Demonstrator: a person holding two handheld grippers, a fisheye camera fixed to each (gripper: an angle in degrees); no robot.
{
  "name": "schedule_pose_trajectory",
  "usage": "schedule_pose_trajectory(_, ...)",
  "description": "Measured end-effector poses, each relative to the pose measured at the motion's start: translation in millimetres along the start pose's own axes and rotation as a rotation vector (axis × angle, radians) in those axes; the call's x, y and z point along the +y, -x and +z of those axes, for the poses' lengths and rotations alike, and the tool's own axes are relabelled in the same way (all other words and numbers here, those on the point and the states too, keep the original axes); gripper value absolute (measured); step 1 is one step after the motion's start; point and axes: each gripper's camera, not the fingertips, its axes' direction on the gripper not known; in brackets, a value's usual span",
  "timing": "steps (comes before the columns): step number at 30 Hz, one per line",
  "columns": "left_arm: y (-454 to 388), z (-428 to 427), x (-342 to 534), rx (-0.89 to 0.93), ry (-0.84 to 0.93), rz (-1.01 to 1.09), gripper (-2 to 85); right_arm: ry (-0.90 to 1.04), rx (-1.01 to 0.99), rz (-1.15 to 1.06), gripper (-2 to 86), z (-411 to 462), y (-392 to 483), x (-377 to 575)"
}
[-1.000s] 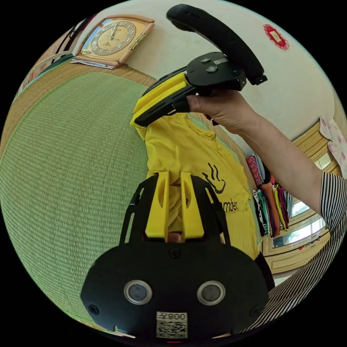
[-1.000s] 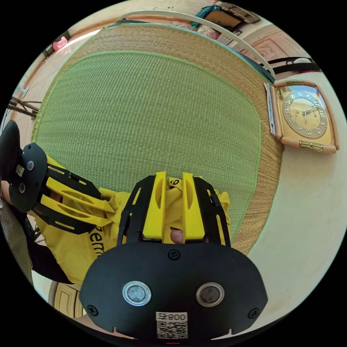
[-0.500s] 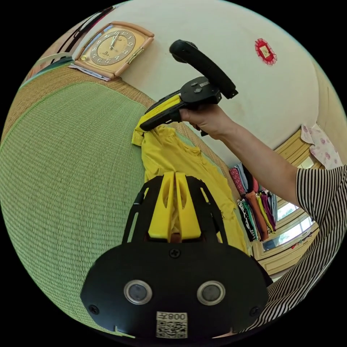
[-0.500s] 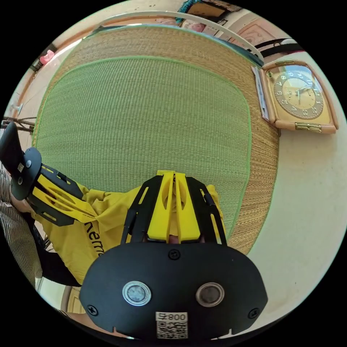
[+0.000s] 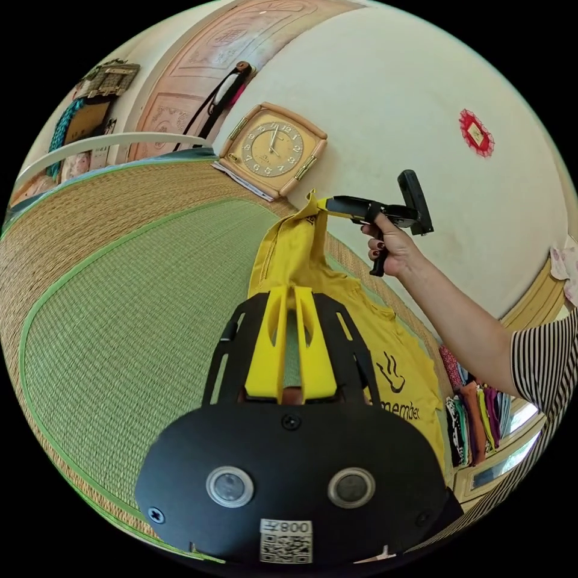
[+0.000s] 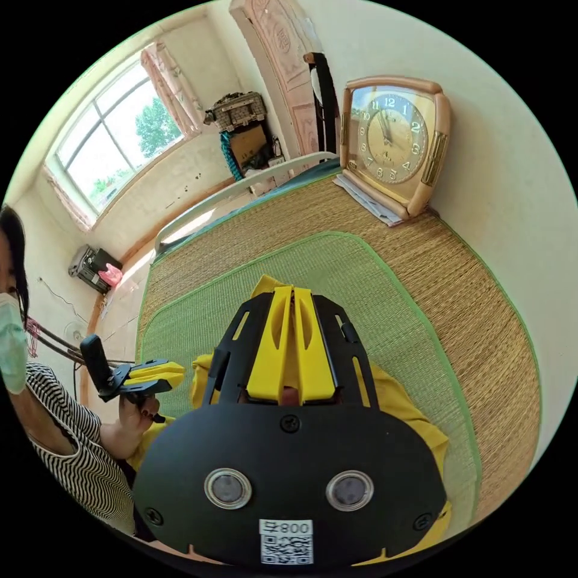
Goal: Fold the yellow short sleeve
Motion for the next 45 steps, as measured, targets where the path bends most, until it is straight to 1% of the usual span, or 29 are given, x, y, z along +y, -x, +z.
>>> schedule_pose_trajectory(4,20.3,3.5,0.5,-0.020,0.058,-0.031,6.9,0.103,-0.022,0.079,2.0,48.3,-36.2,-12.4)
schedule_pose_trajectory(8,38.8,1.9,0.6,-0.035,0.075,-0.066,8.1,0.150,0.024,0.108,5.5,71.2,-53.0,-27.4)
schedule_pose_trajectory(15,76.7,6.0,-3.2,0.123,0.124,-0.145,9.8,0.151,0.088,0.050,6.9,68.1,-55.8,-39.2)
schedule_pose_trajectory(21,106.6,17.9,-4.6,0.338,0.130,-0.249,7.9,0.301,0.098,0.031,7.8,103.8,-60.6,-63.5)
schedule_pose_trajectory(23,113.6,23.2,-2.6,0.344,0.154,-0.278,5.7,0.372,0.129,0.031,5.4,119.2,-65.1,-71.7)
schedule_pose_trajectory(25,115.6,19.6,-4.7,0.321,0.143,-0.262,3.3,0.417,0.137,0.029,2.8,127.6,-68.4,-75.3)
schedule_pose_trajectory(27,115.3,14.1,-5.5,0.310,0.108,-0.245,2.7,0.396,0.133,0.028,1.3,125.0,-69.3,-77.6)
schedule_pose_trajectory(28,115.0,8.9,-6.5,0.319,0.079,-0.227,2.4,0.353,0.108,0.019,0.8,116.5,-67.8,-79.4)
schedule_pose_trajectory(29,114.6,4.6,-6.9,0.314,0.053,-0.218,2.4,0.266,0.066,-0.004,0.4,100.4,-63.8,-81.2)
schedule_pose_trajectory(30,112.1,-7.1,-7.8,0.289,-0.019,-0.189,2.3,0.215,0.041,-0.022,0.3,90.6,-61.3,-82.0)
schedule_pose_trajectory(31,107.6,-19.5,-9.1,0.247,-0.085,-0.141,2.3,0.124,0.008,-0.052,0.1,71.8,-57.8,-83.1)
schedule_pose_trajectory(34,98.6,-35.9,-10.4,0.143,-0.158,-0.065,2.9,-0.024,0.006,-0.052,0.5,43.7,-63.6,-86.1)
schedule_pose_trajectory(35,98.8,-35.7,-9.9,0.130,-0.157,-0.064,3.1,-0.043,-0.002,-0.029,0.9,43.9,-71.5,-86.2)
schedule_pose_trajectory(36,102.2,-30.8,-9.1,0.111,-0.124,-0.082,3.9,-0.035,-0.003,-0.010,1.0,47.5,-76.8,-86.4)
schedule_pose_trajectory(37,108.7,-22.5,-9.4,0.121,-0.055,-0.113,4.8,0.011,-0.011,0.042,1.4,60.3,-89.1,-86.6)
schedule_pose_trajectory(39,119.8,-14.1,-8.6,0.164,0.006,-0.161,6.0,0.112,-0.011,0.136,2.1,84.9,-108.4,-85.2)
schedule_pose_trajectory(41,127.0,-16.5,-6.9,0.184,-0.017,-0.188,6.4,0.176,0.038,0.212,2.9,102.9,-122.9,-82.0)
schedule_pose_trajectory(43,131.1,-19.8,-8.4,0.162,-0.018,-0.192,6.6,0.146,0.054,0.218,3.8,100.4,-122.6,-83.2)
schedule_pose_trajectory(45,134.8,-18.2,-10.1,0.179,-0.001,-0.197,6.8,0.113,0.075,0.188,5.0,93.5,-113.2,-87.5)
